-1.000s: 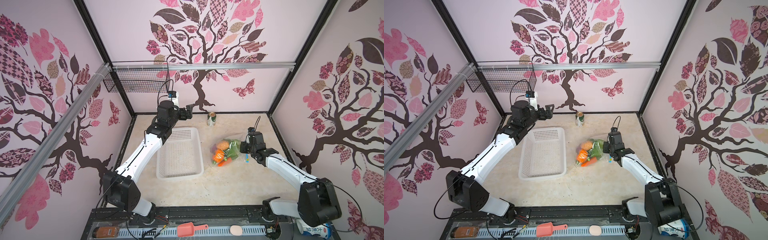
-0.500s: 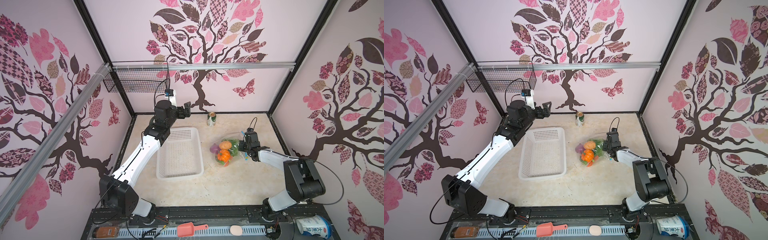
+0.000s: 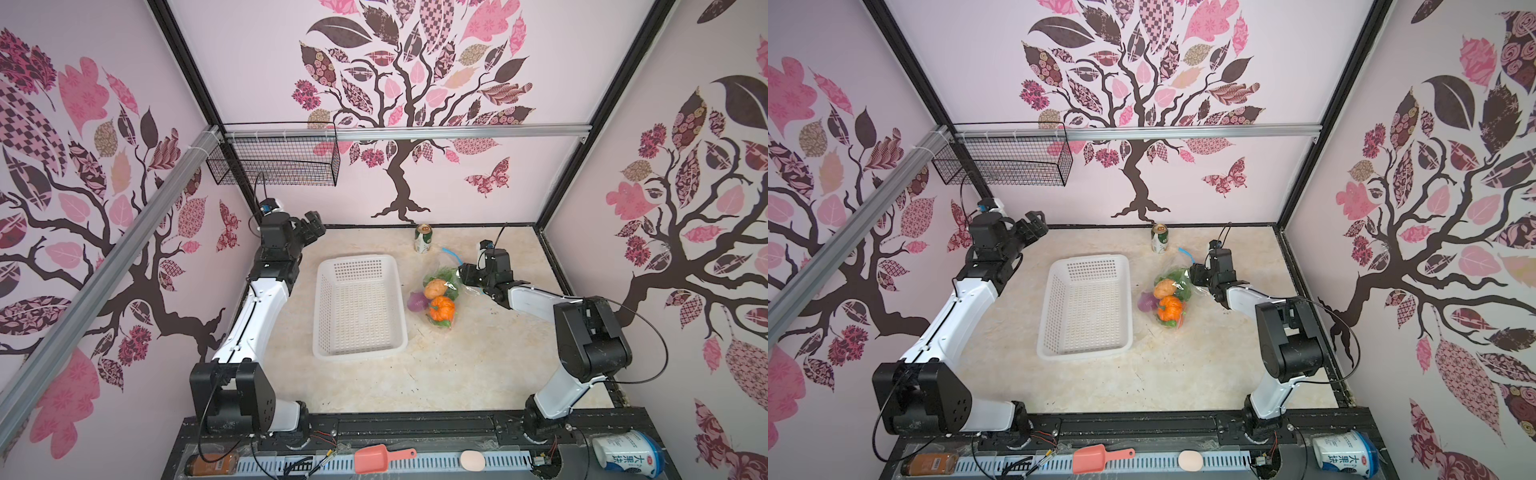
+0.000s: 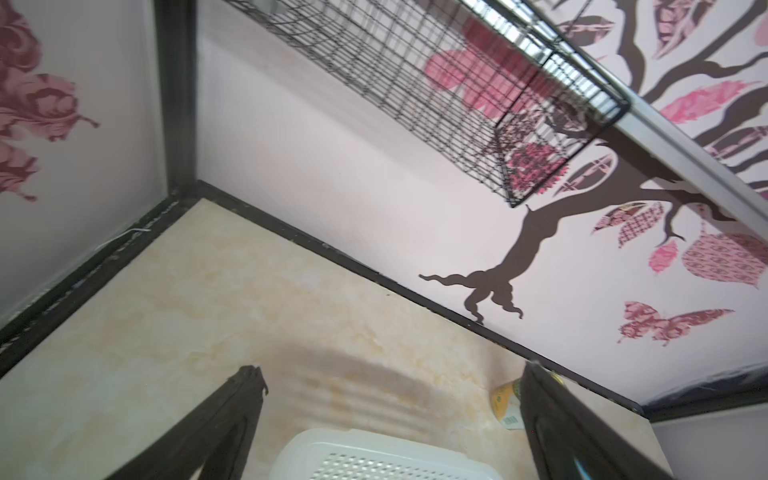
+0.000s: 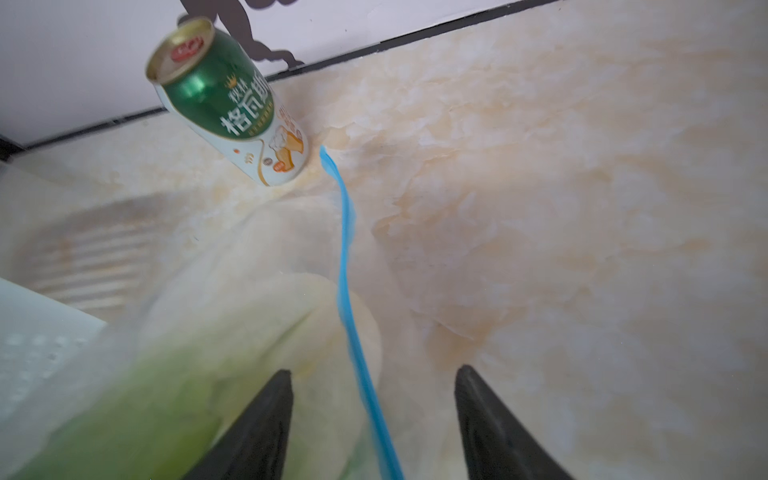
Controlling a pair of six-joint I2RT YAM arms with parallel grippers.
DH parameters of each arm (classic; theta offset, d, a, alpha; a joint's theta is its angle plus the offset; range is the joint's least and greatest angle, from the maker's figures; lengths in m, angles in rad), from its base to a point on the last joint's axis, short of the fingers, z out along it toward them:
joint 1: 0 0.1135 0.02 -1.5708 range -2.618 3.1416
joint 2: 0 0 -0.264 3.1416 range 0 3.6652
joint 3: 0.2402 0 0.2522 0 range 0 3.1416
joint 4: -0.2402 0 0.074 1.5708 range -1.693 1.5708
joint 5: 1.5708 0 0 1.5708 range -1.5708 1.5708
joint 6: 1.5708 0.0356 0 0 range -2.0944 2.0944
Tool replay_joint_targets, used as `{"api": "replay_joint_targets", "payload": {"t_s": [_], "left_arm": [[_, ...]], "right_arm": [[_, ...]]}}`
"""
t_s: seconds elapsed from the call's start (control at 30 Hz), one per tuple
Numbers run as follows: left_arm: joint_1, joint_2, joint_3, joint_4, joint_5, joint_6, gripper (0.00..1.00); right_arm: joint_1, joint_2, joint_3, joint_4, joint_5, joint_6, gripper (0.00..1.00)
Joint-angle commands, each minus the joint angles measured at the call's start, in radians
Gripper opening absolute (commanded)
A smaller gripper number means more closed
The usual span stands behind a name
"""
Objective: Place the food in the zip-top bag and seal the zipper
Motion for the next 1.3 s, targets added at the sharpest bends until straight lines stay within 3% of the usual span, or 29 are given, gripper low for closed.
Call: {"api": "replay_joint_targets", "payload": {"t_s": [0.0, 0.2, 0.37, 0.53, 0.67, 0.7, 0.77, 0.87, 1.03, 1.1, 1.27], "left_arm": [[0.046, -0.072, -0.066, -0.034, -0.013, 0.071, 0.99], [0.064, -0.15, -0.249, 0.049, -0.218, 0.233, 0.98], [0.082, -0.153, -0.389, 0.175, -0.277, 0.319, 0.98], [0.102, -0.12, -0.52, 0.341, -0.28, 0.423, 0.98], [0.114, -0.045, -0.621, 0.488, -0.299, 0.448, 0.98], [0.119, -0.05, -0.591, 0.402, -0.272, 0.438, 0.98], [0.125, -0.06, -0.611, 0.427, -0.231, 0.447, 0.98], [0.125, -0.097, -0.647, 0.457, -0.237, 0.446, 0.98], [0.124, -0.093, -0.605, 0.331, -0.229, 0.454, 0.98], [0.125, -0.104, -0.61, 0.325, -0.209, 0.441, 0.98], [0.063, -0.069, -0.67, 0.415, -0.207, 0.439, 0.98]], "right_arm": [[-0.016, -0.116, -0.032, -0.058, 0.18, -0.053, 0.79], [-0.099, -0.291, -0.145, -0.036, 0.334, -0.073, 0.92], [-0.1, -0.347, -0.316, 0.187, 0.419, -0.09, 0.99], [-0.1, -0.256, -0.353, 0.257, 0.378, -0.078, 0.99], [-0.099, -0.188, -0.423, 0.448, 0.374, -0.12, 1.0], [-0.099, -0.178, -0.444, 0.499, 0.383, -0.138, 0.99], [-0.1, -0.168, -0.472, 0.6, 0.407, -0.176, 0.99], [-0.104, -0.141, -0.508, 0.689, 0.361, -0.196, 1.0], [-0.115, -0.152, -0.611, 0.85, 0.328, -0.179, 1.0], [-0.116, -0.096, -0.659, 1.02, 0.333, -0.192, 0.99], [-0.116, -0.134, -0.635, 0.914, 0.335, -0.185, 1.0]]}}
